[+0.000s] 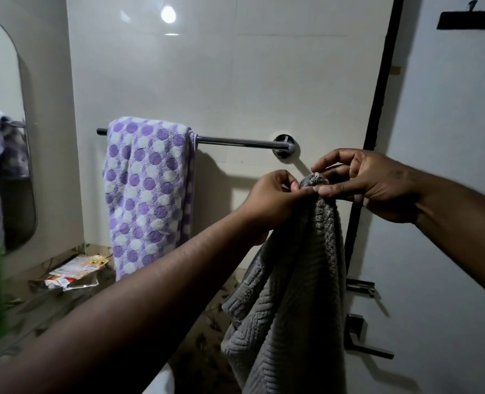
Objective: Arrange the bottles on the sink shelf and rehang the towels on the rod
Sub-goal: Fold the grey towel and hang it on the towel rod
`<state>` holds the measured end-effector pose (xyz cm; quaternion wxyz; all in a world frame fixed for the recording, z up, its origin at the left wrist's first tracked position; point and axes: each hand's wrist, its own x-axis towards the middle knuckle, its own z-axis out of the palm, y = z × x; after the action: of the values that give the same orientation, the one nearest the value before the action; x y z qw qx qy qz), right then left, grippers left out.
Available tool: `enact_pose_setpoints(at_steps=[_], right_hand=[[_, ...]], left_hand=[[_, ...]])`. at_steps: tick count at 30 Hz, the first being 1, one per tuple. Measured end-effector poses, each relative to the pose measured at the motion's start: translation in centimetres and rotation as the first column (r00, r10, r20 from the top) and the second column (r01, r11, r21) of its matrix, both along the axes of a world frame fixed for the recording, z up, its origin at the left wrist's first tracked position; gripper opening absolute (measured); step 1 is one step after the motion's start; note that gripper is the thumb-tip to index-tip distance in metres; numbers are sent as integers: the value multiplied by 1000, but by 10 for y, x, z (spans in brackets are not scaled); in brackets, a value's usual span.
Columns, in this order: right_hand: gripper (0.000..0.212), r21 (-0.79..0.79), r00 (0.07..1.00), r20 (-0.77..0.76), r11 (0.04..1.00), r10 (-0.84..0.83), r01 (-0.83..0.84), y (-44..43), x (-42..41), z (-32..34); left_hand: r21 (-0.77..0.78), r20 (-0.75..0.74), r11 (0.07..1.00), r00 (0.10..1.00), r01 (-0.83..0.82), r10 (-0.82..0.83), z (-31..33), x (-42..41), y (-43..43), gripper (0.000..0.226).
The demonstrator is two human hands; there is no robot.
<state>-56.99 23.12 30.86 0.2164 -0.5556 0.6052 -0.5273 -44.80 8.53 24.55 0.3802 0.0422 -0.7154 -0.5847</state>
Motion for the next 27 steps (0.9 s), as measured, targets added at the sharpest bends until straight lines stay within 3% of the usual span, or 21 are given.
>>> enact_pose_setpoints(at_steps=[4,9,11,14,18,19,20,23,27], right_hand=[[48,15,1000,-3,1000,25,-25,-3,0,-1],[34,-155,992,95,983,-84,98,-22,15,-9],[34,-218,982,141,964,-126,155,-26,16,-10],[36,-271,971,198,944,-136,187,-27,14,-8],[37,-307,965,247,937,-90,166,-24,11,-2],[37,-319,963,258,934,-79,162,-23,10,1],[37,-330,961,268,931,-69,159,-23,9,3],[38,-356,957,282,919,-65,167,-23,2,10],[39,-380,947,303,898,-105,221,-19,-12,17]], left_hand=[[8,-56,999,997,-54,54,-13,2,4,32],[-11,-82,983,980,-184,183,-19,1,2,38],[-32,-67,988,987,-152,149,-22,5,2,40],[85,4,996,1000,-11,10,-28,14,-1,43],[136,206,990,977,35,-62,-49,21,-15,13],[92,244,994,967,53,-74,-57,21,-18,10],[12,304,998,951,58,-59,-67,21,-21,21],[-327,502,939,861,105,79,-91,31,-24,36],[-493,558,863,801,110,217,-104,51,-29,12]])
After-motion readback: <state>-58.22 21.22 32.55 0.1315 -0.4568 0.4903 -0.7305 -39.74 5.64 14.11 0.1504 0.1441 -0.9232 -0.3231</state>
